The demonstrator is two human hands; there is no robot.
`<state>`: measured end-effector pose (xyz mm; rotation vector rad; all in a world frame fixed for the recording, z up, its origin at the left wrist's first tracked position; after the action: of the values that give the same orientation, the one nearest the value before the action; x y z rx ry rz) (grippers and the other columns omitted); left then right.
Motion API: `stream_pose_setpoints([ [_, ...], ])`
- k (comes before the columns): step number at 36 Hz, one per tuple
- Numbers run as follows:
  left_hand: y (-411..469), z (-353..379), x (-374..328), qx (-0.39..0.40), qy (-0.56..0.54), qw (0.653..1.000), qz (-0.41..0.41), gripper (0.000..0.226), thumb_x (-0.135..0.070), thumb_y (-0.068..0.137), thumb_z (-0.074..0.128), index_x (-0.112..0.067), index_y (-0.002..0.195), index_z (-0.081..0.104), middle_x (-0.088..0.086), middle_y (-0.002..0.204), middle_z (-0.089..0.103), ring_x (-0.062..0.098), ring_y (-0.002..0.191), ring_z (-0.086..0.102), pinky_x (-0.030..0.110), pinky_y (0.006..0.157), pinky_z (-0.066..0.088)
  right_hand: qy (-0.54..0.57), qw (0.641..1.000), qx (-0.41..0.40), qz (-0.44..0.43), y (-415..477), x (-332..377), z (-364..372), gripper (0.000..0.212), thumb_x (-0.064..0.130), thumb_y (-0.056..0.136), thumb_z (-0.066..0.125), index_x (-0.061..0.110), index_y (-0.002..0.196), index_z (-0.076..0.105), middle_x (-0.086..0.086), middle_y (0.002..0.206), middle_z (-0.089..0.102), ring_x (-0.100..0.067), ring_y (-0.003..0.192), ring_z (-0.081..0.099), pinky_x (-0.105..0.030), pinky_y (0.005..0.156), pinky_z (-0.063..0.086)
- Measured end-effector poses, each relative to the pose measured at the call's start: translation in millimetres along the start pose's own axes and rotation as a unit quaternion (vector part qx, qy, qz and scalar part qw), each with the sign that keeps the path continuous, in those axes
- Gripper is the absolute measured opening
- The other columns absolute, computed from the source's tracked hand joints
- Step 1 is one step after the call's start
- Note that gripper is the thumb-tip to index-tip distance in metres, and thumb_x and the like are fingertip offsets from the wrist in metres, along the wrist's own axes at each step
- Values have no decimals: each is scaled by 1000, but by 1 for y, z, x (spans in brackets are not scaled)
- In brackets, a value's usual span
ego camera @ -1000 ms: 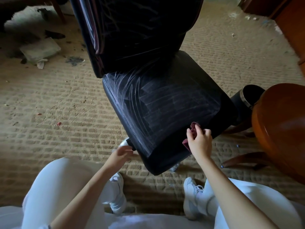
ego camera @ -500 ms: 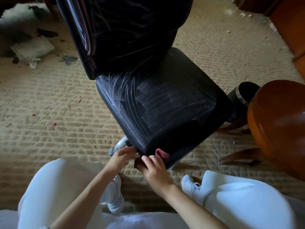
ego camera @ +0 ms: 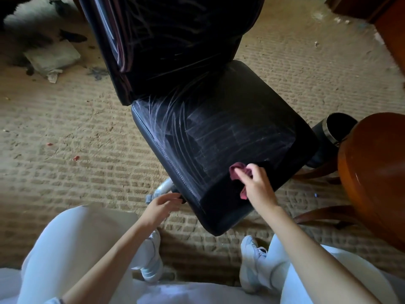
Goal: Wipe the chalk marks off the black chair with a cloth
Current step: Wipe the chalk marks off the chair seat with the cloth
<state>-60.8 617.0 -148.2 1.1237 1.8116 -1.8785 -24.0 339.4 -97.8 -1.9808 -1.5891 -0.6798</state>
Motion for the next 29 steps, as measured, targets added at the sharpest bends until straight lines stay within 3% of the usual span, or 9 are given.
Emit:
stream_pose_setpoints([
  [4,-1,1,-3,-2,-9,1000,7,27,-10,97,48,-16,121,59,-3,103,71,7,92,66,17,73,46,102,983,-74,135,21,-16,-10,23,46,93,55,23,92,52,3,102,46,-21,56,63,-37,54,57],
  [8,-2,10,-12,19,-3,999,40,29,-3,97,44,-27,97,61,-19,75,72,-10,73,65,5,63,45,87,976,-111,167,30,-20,-6,16,29,97,53,14,94,53,-2,103,46,-22,52,63,-34,42,53],
  [10,-1,15,-13,22,0,999,48,28,-1,97,43,-24,98,58,-16,76,71,-13,69,63,2,61,44,53,983,-91,150,26,-18,2,12,26,97,54,15,96,54,-4,109,55,-23,59,67,-31,43,51],
  [12,0,20,-14,28,11,998,58,26,-2,97,44,-21,109,57,-10,92,68,-14,71,63,2,62,44,7,991,-67,116,15,-13,8,16,31,93,56,16,91,53,-9,111,62,-30,60,67,-33,46,50],
  [16,3,26,-13,30,39,996,77,24,-3,96,48,-9,116,60,3,101,68,-10,72,64,5,61,44,-55,997,-40,19,-18,10,28,21,40,91,59,22,84,53,-6,104,62,-35,55,62,-37,43,49],
  [19,4,24,-12,20,43,995,93,22,-2,95,50,-5,111,64,-2,90,70,-7,70,64,6,59,43,-74,996,-14,-51,-46,20,50,31,61,84,55,31,82,54,5,93,53,-31,82,59,-49,71,52],
  [21,5,23,-12,16,37,995,95,19,-1,95,51,-8,105,66,-3,86,70,-6,71,65,7,60,44,-86,988,-2,-129,-62,29,61,26,54,89,54,28,85,56,11,86,49,-16,88,49,-38,84,40],
  [26,3,21,-13,10,36,995,88,27,-5,94,53,-29,95,65,-3,94,72,10,90,67,12,74,48,-194,918,145,-313,-91,55,83,5,25,88,61,26,86,65,5,88,57,-21,74,50,-37,71,27],
  [29,3,21,-15,12,31,996,86,24,-3,95,51,-21,103,64,1,96,71,6,85,66,6,66,43,-127,947,131,-264,-81,56,70,8,27,95,55,28,89,50,4,85,50,-16,78,44,-36,76,29],
])
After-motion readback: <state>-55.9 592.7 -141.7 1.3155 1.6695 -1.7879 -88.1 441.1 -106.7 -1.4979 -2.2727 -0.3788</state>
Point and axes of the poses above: each hand's wrist, its own y-axis towards the middle knuckle, its own z-axis out of the palm, x = y × z, the point moved 5 cm from there along y, towards the middle knuckle
